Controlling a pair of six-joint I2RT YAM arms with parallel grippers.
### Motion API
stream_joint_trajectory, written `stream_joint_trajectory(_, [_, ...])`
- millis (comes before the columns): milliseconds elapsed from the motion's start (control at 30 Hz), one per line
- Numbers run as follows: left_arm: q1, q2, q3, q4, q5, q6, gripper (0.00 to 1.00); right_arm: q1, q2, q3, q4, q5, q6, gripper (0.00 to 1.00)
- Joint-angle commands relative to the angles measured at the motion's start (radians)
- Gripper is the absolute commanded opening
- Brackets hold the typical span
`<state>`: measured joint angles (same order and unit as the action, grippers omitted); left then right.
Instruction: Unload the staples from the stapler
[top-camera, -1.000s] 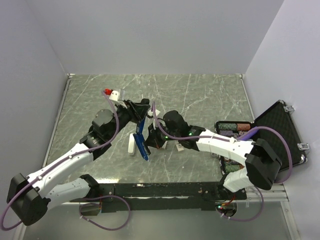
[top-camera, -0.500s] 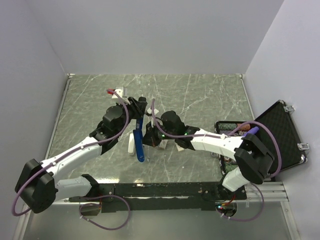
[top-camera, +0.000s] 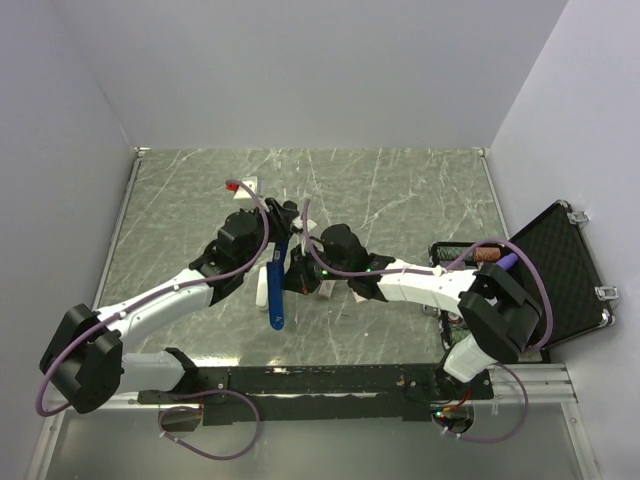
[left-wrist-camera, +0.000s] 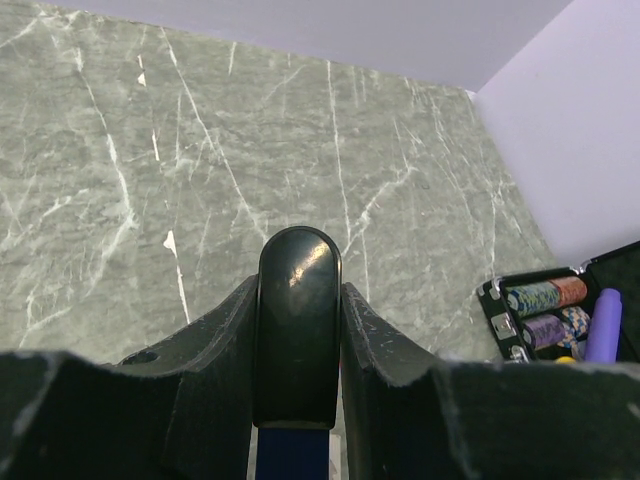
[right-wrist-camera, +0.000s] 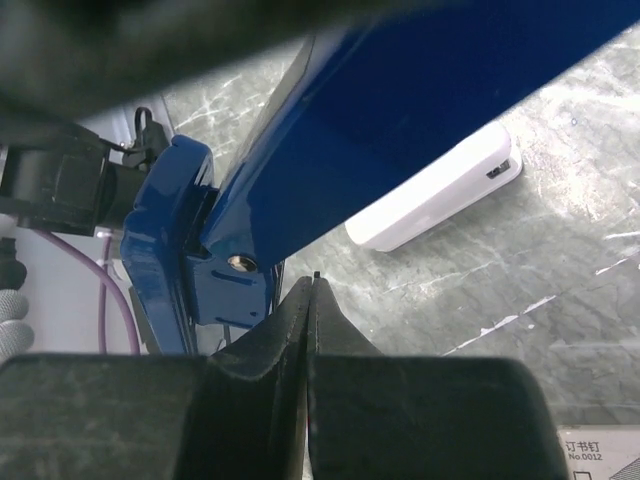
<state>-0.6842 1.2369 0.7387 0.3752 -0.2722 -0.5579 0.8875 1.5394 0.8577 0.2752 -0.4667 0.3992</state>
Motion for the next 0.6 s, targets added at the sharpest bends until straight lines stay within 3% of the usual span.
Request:
stream_joint_trajectory(0, [-0.006, -0.045, 0.054, 0.045, 0.034, -0.030, 0.01, 0.021, -0.042, 0.032, 0.059, -0.035, -0.045, 0.00])
stream_joint_trajectory(233, [-0.006, -0.135, 0.067, -0.034, 0.047, -0.017, 0.01, 0.008, -0.107, 0.046, -0.065, 0.055, -0.118, 0.00])
stream_joint_trajectory(567, [-0.006, -0.270, 0.082, -0.156, 0.033, 0.003, 0.00, 0.007, -0.274, 0.078, -0.335, 0.365, -0.237, 0.00])
